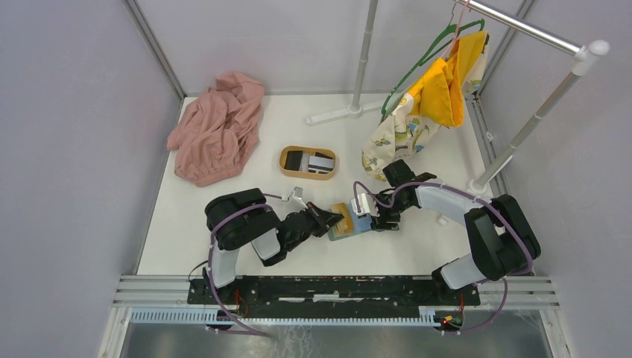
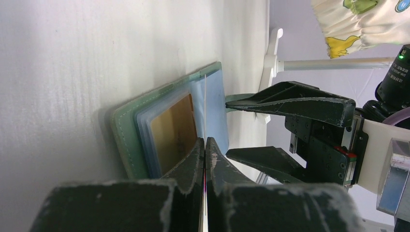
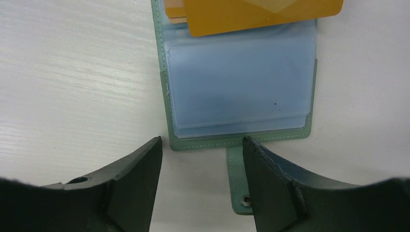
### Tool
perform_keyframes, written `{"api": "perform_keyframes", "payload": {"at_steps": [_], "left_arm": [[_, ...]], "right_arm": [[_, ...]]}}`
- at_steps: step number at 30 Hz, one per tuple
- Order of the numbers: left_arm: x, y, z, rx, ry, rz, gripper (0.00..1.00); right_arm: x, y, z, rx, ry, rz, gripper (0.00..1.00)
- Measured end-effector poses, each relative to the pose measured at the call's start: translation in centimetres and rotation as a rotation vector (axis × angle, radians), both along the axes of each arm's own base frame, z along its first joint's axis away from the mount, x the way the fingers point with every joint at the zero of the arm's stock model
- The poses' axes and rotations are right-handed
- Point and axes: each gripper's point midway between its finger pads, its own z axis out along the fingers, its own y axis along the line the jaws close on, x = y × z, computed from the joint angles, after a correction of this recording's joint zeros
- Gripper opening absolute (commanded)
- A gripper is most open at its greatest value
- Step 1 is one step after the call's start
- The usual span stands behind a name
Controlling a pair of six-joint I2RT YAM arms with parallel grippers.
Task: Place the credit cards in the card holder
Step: Insert the credit card into the card slot.
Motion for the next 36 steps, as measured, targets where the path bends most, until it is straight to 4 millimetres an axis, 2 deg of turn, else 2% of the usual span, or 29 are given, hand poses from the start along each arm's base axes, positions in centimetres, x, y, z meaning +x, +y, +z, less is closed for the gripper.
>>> {"api": "perform_keyframes", "payload": {"at_steps": [11, 36], "left_arm": [[-0.4, -1.0, -0.2, -0.033, 0.033, -0.001, 0.02], [-0.9, -0.9, -0.7, -0.005, 0.084, 0.046, 0.02]], "right_arm": [[0.0, 0.1, 0.0, 0.001, 0.008, 0.000, 0.66], [0.0, 0.1, 0.0, 0.003, 0.010, 0.001, 0.65]]}}
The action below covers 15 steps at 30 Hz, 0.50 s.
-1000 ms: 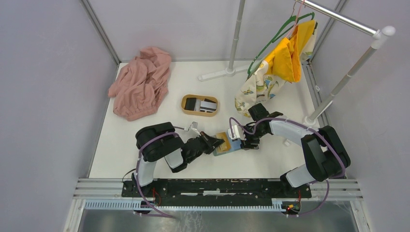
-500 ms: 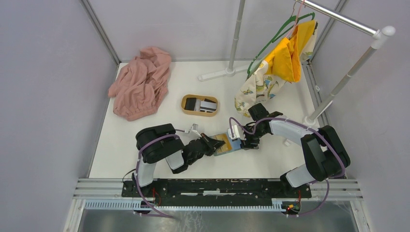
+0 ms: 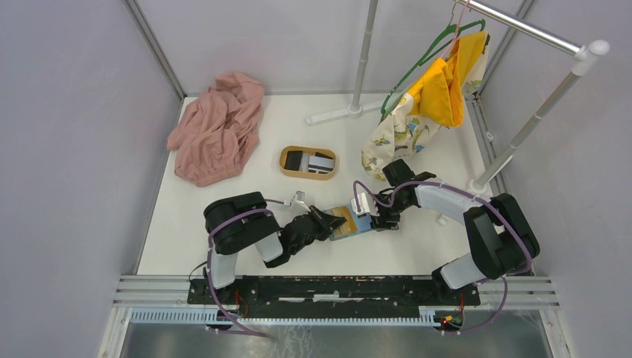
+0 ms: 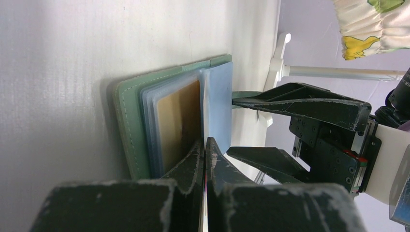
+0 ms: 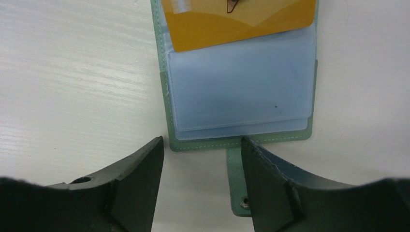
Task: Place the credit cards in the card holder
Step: Insert the credit card into the card slot.
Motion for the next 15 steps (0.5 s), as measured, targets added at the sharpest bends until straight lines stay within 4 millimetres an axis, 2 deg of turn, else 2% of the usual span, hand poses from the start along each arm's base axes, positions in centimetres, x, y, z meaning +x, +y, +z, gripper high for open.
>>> {"api": "perform_keyframes", "payload": {"at_steps": [15], "left_arm": [[0.13, -0.64, 0.11, -0.003, 0.003, -0.011, 0.02]], "right_arm": [[0.04, 0.02, -0.02, -0.002, 0.004, 0.000, 0.64]]}}
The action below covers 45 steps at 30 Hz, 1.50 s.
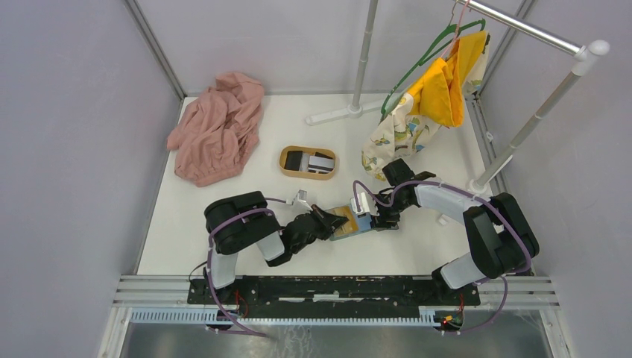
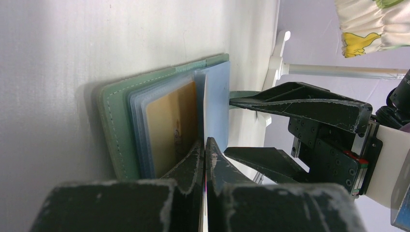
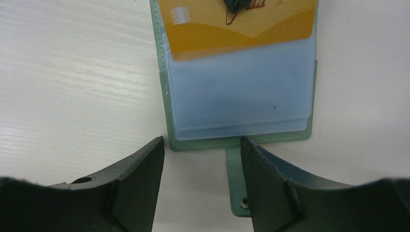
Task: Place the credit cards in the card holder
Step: Insert the credit card into the card slot.
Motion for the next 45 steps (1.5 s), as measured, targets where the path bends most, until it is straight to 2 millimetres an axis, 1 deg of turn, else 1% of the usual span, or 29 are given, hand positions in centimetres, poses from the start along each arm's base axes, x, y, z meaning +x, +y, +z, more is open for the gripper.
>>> {"api": "perform_keyframes", "payload": {"at_steps": [24, 36, 40, 45], "left_arm": [[-0.1, -0.3, -0.2, -0.012, 0.017, -0.040, 0.02], [0.2, -0.8, -0.4, -0.019, 0.028, -0.061, 0.06], [0.2, -0.9, -0.4, -0.022, 0.029, -0.066, 0.09], [0.2, -0.9, -0.4, -0.025, 0.031, -0.071, 0.10]], "right_arm": [[0.0, 0.0, 0.0, 0.000, 0.000, 0.000, 0.64], [0.0, 0.1, 0.1, 0.006, 0.000, 0.003, 0.65], [-0.5, 0.4, 0.7, 0.031, 0.006, 0.011, 0.66], [-0.9, 1.2, 2.6, 0.103, -0.029, 0.044, 0.65]]}}
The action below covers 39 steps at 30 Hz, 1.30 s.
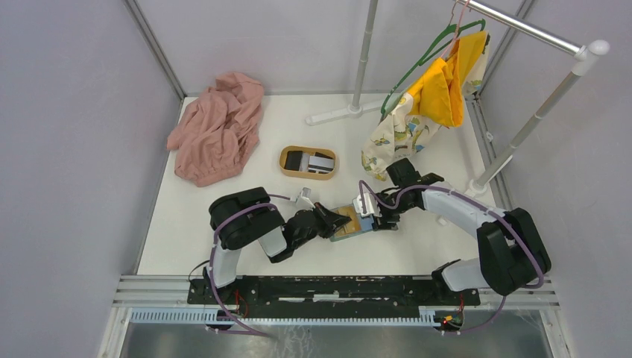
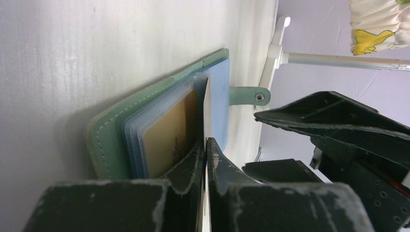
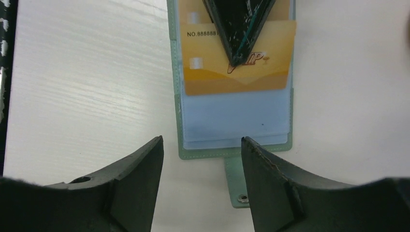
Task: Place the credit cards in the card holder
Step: Insert the credit card into the card slot.
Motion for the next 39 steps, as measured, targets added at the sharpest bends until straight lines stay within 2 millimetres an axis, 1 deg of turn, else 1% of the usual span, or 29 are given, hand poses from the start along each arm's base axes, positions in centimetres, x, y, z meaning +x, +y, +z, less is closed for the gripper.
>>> {"api": "perform_keyframes", "payload": {"at_steps": [2, 3, 4, 5, 6, 8, 11, 13, 15, 20, 23, 29, 36, 39], "left_arm": [[0.0, 0.0, 0.0, 0.000, 0.000, 0.000, 0.11], [0.0, 0.0, 0.0, 0.000, 0.000, -0.001, 0.11], [0.0, 0.0, 0.0, -0.001, 0.000, -0.001, 0.11], [0.0, 0.0, 0.0, -0.001, 0.000, -0.002, 0.11], [0.0, 0.0, 0.0, -0.001, 0.000, -0.002, 0.12], [0.0, 0.0, 0.0, -0.002, 0.000, -0.002, 0.12], [0.0, -0.1, 0.0, -0.005, 0.000, -0.005, 0.13], [0.0, -0.1, 0.0, -0.007, 0.000, -0.006, 0.13], [0.0, -0.1, 0.0, -0.008, -0.001, -0.007, 0.14], [-0.1, -0.3, 0.0, -0.011, 0.001, -0.016, 0.14], [-0.1, -0.3, 0.0, -0.012, 0.002, -0.019, 0.15], [-0.1, -0.3, 0.0, -0.013, 0.002, -0.020, 0.15], [-0.1, -0.3, 0.1, -0.014, 0.001, -0.020, 0.15], [-0.1, -0.3, 0.1, -0.014, 0.002, -0.022, 0.16]], "right_arm": [[-0.3, 0.4, 0.8, 0.035, -0.014, 0.023, 0.60], [-0.5, 0.8, 1.2, 0.059, -0.020, 0.041, 0.54], [-0.8, 1.0, 1.5, 0.078, -0.029, 0.057, 0.47], [-1.1, 1.4, 1.8, 0.100, -0.038, 0.076, 0.36], [-1.7, 1.7, 2.0, 0.120, -0.044, 0.097, 0.28], [-3.2, 2.8, 2.2, 0.156, -0.066, 0.150, 0.20], [-5.0, 4.8, 2.3, 0.184, -0.118, 0.228, 0.13], [-5.9, 6.2, 2.2, 0.186, -0.164, 0.279, 0.11], [-6.3, 7.3, 2.0, 0.177, -0.204, 0.304, 0.10], [-5.2, 8.8, 1.4, 0.126, -0.317, 0.288, 0.10], [-4.9, 9.4, 1.1, 0.098, -0.363, 0.286, 0.10], [-4.7, 10.1, 0.2, 0.047, -0.416, 0.295, 0.10], [-4.1, 10.0, -0.8, -0.016, -0.460, 0.282, 0.10], [-3.5, 9.8, -1.1, -0.044, -0.482, 0.265, 0.10]]}}
